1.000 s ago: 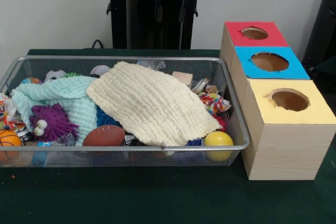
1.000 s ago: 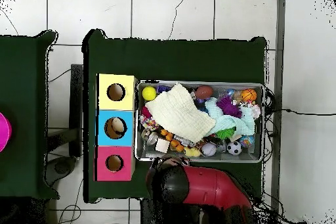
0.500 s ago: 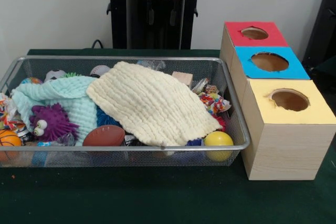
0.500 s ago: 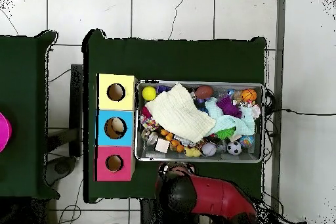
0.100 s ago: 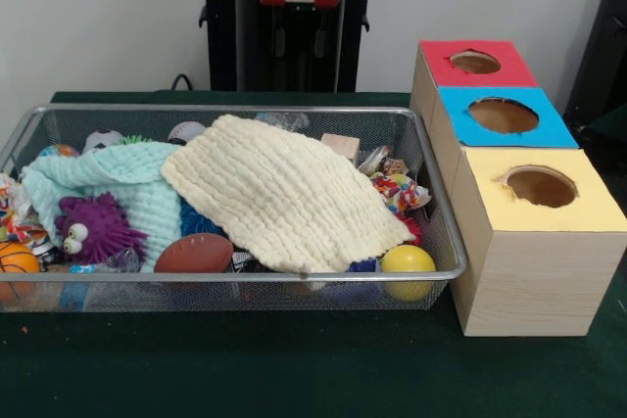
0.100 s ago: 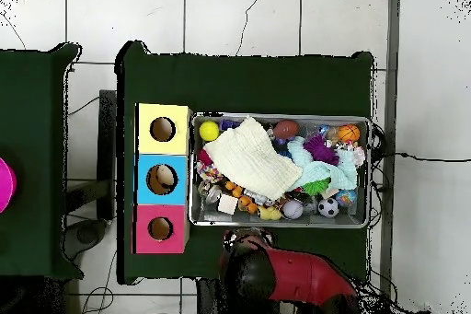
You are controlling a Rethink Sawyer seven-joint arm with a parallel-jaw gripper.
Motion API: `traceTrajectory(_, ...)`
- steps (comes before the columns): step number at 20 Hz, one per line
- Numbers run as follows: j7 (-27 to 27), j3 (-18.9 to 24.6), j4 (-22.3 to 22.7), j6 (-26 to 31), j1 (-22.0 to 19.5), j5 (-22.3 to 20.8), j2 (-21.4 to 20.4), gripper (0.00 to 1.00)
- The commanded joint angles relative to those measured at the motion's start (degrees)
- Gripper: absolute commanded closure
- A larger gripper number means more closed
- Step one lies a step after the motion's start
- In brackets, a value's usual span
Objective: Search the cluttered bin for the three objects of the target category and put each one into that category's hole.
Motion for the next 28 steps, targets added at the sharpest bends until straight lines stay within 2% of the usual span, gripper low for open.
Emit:
traceTrajectory(1,6.13,1.84,3.73,-5.9,-0.47,-4.35,2.9,0.0)
traceTrajectory(3,6.94,0.94,4.05,-6.04,0.0,-4.35,3.98,0.0)
traceTrajectory(7,8.78,-1.25,5.58,-11.28,0.87,-5.93,6.82,0.0)
traceTrajectory(12,8.68,-2.51,6.8,-13.47,0.58,-7.28,8.41,0.0)
traceTrajectory(14,8.58,-3.38,6.56,-15.54,0.72,-8.34,10.34,0.0)
traceTrajectory(15,9.55,-5.26,5.29,-19.51,2.53,-8.95,15.24,0.0)
traceTrajectory(16,9.55,-5.64,5.03,-20.3,2.69,-9.17,16.34,0.0)
traceTrajectory(17,9.1,-4.42,4.95,-18.26,2.27,-8.39,14.82,0.0)
traceTrajectory(19,9.88,-6.78,4.82,-22.56,3.26,-9.45,19.14,0.0)
traceTrajectory(20,9.86,-7.1,4.61,-23.15,3.3,-9.61,20.16,0.0)
traceTrajectory(21,9.0,-5.27,4.31,-19.66,2.26,-8.66,17.55,0.0)
traceTrajectory(28,8.92,-7.1,1.66,-23.04,2.68,-9.6,23.61,0.0)
